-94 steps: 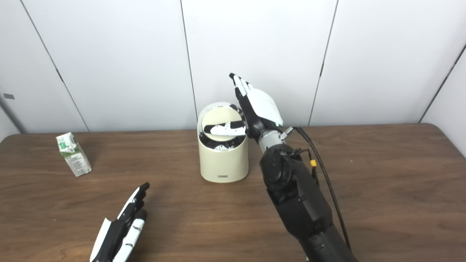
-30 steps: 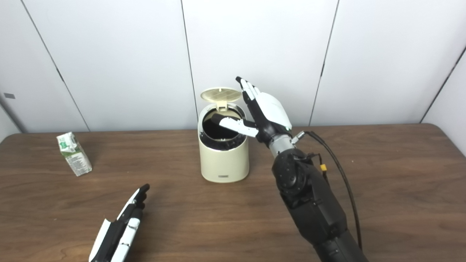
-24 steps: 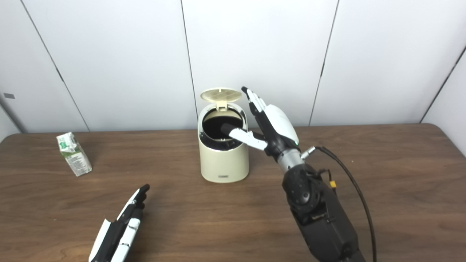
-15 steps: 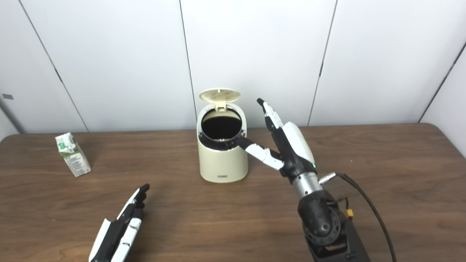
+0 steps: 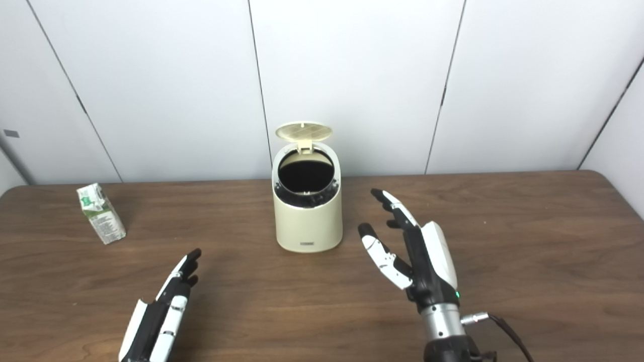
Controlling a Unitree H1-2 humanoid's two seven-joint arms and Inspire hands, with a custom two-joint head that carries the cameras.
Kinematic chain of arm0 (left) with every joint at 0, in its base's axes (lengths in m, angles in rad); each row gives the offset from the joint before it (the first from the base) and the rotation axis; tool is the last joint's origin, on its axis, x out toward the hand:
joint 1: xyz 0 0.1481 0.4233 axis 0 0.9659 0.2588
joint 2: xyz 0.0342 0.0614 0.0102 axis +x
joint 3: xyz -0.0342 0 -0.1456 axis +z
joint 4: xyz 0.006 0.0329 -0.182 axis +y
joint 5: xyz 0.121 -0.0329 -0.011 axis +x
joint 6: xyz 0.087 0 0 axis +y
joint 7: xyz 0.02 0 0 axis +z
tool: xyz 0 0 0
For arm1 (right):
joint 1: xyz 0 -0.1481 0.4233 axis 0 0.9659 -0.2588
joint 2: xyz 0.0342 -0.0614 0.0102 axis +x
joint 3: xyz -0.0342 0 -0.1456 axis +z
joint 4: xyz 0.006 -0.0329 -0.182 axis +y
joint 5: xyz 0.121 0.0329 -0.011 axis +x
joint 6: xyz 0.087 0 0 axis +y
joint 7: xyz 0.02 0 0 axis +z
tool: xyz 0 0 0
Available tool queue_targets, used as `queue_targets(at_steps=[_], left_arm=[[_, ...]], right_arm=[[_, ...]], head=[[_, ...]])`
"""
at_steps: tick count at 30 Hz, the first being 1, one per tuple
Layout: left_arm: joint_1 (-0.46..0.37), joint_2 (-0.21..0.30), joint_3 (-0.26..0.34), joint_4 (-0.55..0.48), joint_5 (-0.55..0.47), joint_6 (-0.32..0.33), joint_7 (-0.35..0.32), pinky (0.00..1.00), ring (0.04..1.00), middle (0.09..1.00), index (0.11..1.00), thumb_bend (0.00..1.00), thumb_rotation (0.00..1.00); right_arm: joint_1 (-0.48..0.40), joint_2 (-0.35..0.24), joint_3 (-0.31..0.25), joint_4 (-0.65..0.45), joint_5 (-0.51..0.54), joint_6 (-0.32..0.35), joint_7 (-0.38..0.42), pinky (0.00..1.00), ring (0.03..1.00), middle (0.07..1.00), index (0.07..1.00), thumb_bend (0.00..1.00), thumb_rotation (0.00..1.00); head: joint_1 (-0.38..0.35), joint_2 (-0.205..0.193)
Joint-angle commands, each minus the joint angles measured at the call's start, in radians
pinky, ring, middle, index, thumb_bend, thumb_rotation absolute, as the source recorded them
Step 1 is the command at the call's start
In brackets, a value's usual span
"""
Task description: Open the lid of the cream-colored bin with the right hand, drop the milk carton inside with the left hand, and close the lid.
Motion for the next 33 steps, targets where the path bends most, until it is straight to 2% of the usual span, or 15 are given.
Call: queue_targets(at_steps=[1,8,10,11,13,14,16,18,20,23,26,29,31,33], left_arm=[[-0.017,0.002,0.004,-0.013,0.0,-0.042,0.012,0.96,0.986,0.994,0.987,0.25,0.98],[-0.019,0.01,0.014,0.0,-0.011,-0.049,0.008,0.96,0.985,0.991,0.982,0.26,0.97],[-0.019,0.015,0.021,0.001,0.005,-0.051,0.015,0.93,0.964,0.976,0.972,0.28,0.93],[-0.021,0.016,0.026,-0.001,0.03,-0.052,0.027,0.87,0.924,0.941,0.951,0.3,0.85],[-0.026,0.014,0.042,-0.01,0.103,-0.052,0.065,0.7,0.793,0.809,0.848,0.37,0.57],[-0.028,0.011,0.053,-0.018,0.131,-0.046,0.083,0.65,0.749,0.765,0.809,0.41,0.48],[-0.036,0.003,0.083,-0.033,0.143,-0.038,0.117,0.54,0.656,0.697,0.739,0.57,0.31],[-0.045,-0.003,0.122,-0.041,0.122,-0.03,0.146,0.5,0.619,0.675,0.721,0.65,0.24],[-0.053,-0.006,0.157,-0.051,0.104,-0.012,0.164,0.5,0.609,0.669,0.716,0.66,0.22],[-0.065,0.003,0.211,-0.064,0.067,0.013,0.18,0.53,0.632,0.675,0.715,0.67,0.17],[-0.076,0.016,0.257,-0.076,0.061,0.05,0.194,0.57,0.665,0.7,0.737,0.68,0.19],[-0.09,0.045,0.303,-0.078,0.069,0.1,0.203,0.61,0.695,0.722,0.749,0.71,0.22],[-0.099,0.063,0.331,-0.077,0.062,0.136,0.209,0.62,0.707,0.731,0.753,0.71,0.2],[-0.108,0.078,0.351,-0.075,0.057,0.161,0.214,0.62,0.716,0.744,0.758,0.72,0.19]], right_arm=[[0.012,0.011,-0.013,-0.037,0.022,-0.08,-0.034,0.77,0.852,0.859,0.839,0.14,0.72],[0.097,0.02,-0.034,-0.002,0.06,-0.194,-0.074,0.74,0.846,0.858,0.833,0.14,0.68],[0.104,0.021,-0.042,0.02,0.083,-0.229,-0.081,0.73,0.846,0.861,0.834,0.13,0.62],[0.106,0.019,-0.045,0.031,0.089,-0.243,-0.083,0.74,0.846,0.862,0.834,0.13,0.6],[0.11,0.015,-0.052,0.047,0.1,-0.26,-0.08,0.74,0.846,0.862,0.832,0.12,0.59],[0.109,0.014,-0.056,0.054,0.109,-0.265,-0.078,0.74,0.849,0.863,0.834,0.12,0.59],[0.102,0.01,-0.064,0.064,0.121,-0.272,-0.073,0.74,0.845,0.856,0.828,0.11,0.57],[0.097,0.01,-0.07,0.073,0.124,-0.279,-0.075,0.73,0.836,0.845,0.816,0.12,0.54],[0.097,0.01,-0.074,0.08,0.122,-0.282,-0.077,0.72,0.829,0.839,0.809,0.12,0.52],[0.097,0.004,-0.078,0.095,0.119,-0.296,-0.079,0.71,0.818,0.83,0.802,0.13,0.57],[0.098,-0.002,-0.084,0.105,0.125,-0.306,-0.074,0.71,0.815,0.828,0.799,0.13,0.6],[0.097,-0.005,-0.09,0.115,0.138,-0.311,-0.071,0.71,0.82,0.832,0.8,0.13,0.55],[0.094,-0.014,-0.088,0.129,0.117,-0.325,-0.074,0.71,0.819,0.831,0.799,0.12,0.54],[0.093,-0.025,-0.085,0.138,0.08,-0.331,-0.078,0.69,0.806,0.82,0.8,0.13,0.62]], head=[[-0.002,0.001],[0.011,-0.002],[0.019,0.0],[0.02,0.0],[0.021,-0.001],[0.021,-0.003],[0.03,-0.009],[0.039,-0.014],[0.044,-0.017],[0.053,-0.021],[0.063,-0.024],[0.067,-0.026],[0.074,-0.028],[0.085,-0.029]])
